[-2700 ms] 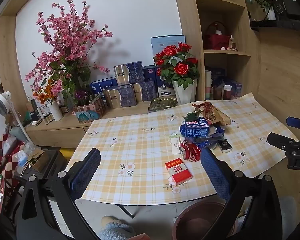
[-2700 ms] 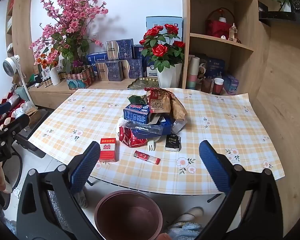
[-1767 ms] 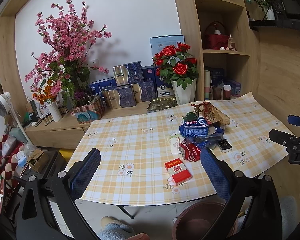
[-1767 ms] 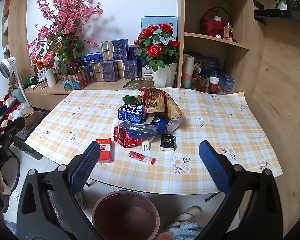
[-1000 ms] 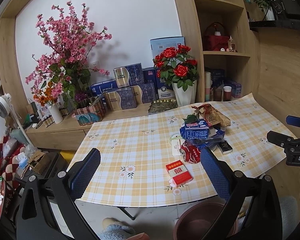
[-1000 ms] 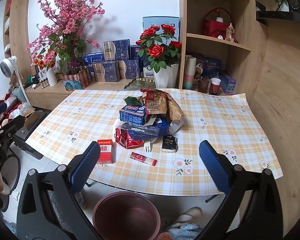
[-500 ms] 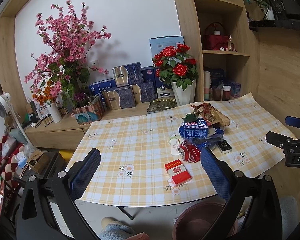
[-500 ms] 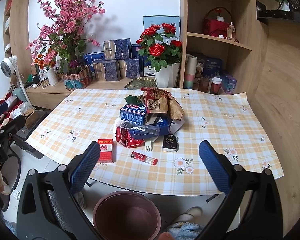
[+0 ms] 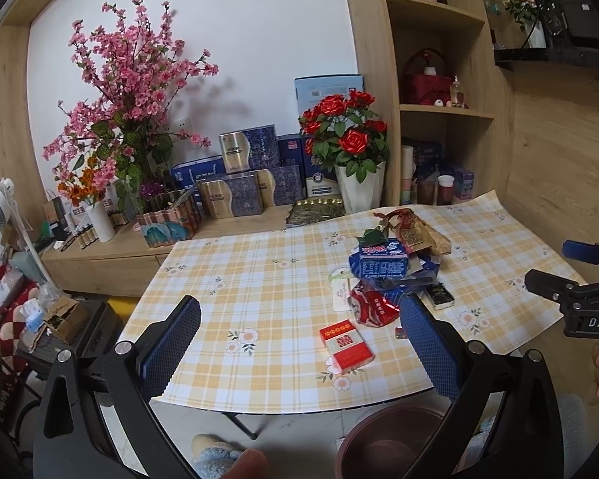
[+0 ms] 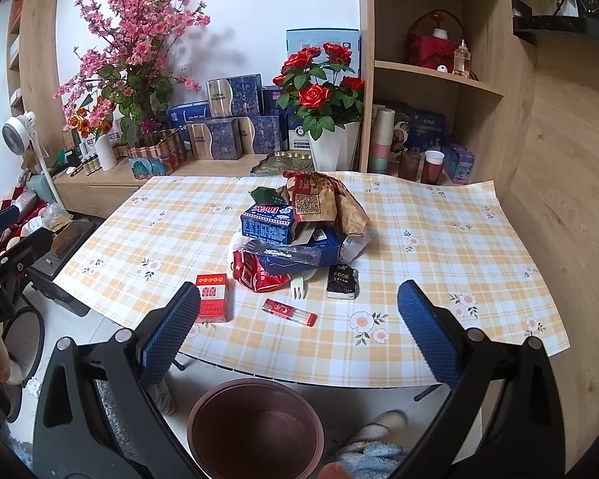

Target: Collect trash

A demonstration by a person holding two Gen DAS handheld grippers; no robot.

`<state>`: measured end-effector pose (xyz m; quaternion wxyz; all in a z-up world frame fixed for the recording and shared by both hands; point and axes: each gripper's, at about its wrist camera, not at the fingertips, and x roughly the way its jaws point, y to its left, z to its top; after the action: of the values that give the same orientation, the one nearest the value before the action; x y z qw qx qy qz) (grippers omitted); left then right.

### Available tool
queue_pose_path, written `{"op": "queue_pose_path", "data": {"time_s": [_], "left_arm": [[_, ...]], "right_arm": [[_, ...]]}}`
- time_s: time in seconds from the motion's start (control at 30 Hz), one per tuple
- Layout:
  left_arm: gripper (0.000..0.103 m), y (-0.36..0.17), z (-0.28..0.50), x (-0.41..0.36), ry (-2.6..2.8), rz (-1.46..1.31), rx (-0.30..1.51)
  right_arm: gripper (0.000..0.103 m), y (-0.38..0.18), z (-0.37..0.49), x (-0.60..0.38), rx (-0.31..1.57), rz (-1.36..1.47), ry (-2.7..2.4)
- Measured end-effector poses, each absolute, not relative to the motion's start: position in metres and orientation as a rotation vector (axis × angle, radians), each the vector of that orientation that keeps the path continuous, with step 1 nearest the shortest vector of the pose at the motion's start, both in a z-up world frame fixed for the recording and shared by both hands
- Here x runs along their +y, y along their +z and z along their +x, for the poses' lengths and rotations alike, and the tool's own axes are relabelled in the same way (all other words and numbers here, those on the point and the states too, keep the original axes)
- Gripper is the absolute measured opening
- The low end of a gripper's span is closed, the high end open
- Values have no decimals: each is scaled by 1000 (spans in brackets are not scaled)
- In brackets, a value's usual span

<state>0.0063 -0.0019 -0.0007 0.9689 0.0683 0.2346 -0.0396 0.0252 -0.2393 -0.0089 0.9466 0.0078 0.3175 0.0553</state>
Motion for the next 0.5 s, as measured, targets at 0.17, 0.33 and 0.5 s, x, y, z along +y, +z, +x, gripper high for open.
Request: {"op": "queue_pose_path", "data": {"time_s": [0.17, 0.33, 0.5], "left_arm": [[98, -8, 9, 11, -229, 15, 503], [98, -29, 22, 18, -187, 19, 527], [98, -43, 34, 28, -180, -4, 501]], "right_arm": [[97, -19, 28, -242, 644, 22, 106], [97, -37, 33, -252, 650, 82, 133], [97, -53, 44, -259, 679, 88, 120]]}}
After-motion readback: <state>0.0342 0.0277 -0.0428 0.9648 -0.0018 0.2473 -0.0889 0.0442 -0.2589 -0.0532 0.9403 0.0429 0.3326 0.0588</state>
